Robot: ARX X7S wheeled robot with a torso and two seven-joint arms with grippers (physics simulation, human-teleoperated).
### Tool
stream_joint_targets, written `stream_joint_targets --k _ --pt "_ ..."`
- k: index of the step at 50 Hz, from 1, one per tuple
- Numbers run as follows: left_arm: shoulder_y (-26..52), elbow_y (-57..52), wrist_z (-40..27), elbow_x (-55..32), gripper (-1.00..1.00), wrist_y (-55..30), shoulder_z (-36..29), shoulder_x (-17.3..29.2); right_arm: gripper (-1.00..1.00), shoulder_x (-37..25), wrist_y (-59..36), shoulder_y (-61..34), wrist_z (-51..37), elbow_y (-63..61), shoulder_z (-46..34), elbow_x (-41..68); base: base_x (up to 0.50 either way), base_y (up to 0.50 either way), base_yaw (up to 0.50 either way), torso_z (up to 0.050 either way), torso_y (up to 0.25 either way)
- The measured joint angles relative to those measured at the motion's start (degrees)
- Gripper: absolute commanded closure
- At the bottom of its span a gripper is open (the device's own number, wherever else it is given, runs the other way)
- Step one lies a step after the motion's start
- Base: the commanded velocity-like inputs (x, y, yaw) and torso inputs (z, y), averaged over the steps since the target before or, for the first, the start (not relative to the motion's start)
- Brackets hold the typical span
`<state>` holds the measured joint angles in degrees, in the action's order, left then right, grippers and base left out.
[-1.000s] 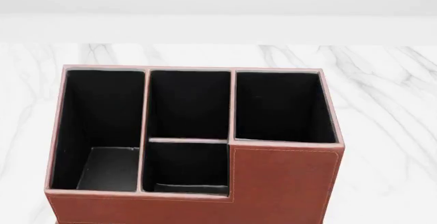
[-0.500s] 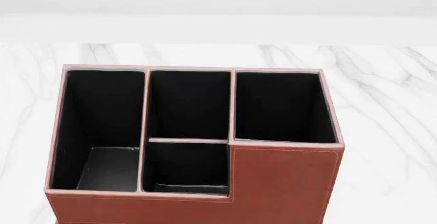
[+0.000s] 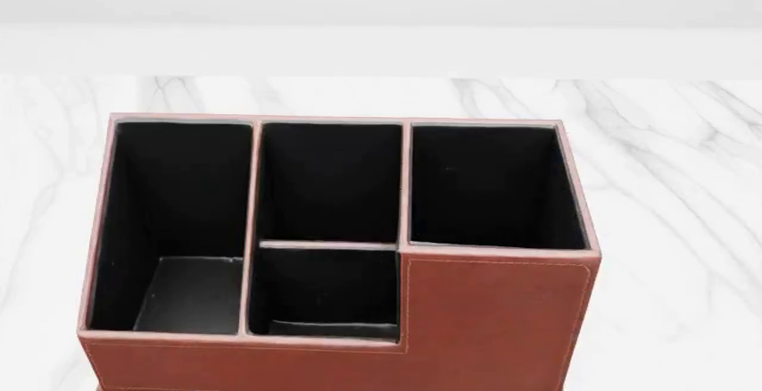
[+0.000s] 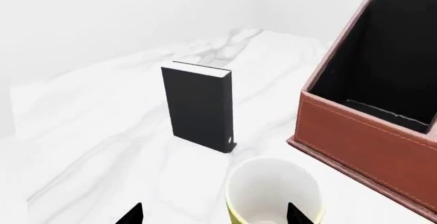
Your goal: Pick up the yellow and white mug and place it to the right of the caddy.
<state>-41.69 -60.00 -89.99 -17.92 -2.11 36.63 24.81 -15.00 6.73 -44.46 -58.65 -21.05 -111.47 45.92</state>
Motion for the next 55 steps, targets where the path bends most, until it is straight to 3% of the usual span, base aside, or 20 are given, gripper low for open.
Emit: stream_joint_targets --k 55 --pt "-2.06 0.0 0.0 -1.44 -1.0 2.56 1.3 -0.37 -1.0 -1.37 3.58 5.41 2.54 7.32 5.22 8.07 0.0 0.0 0.0 0.0 0.0"
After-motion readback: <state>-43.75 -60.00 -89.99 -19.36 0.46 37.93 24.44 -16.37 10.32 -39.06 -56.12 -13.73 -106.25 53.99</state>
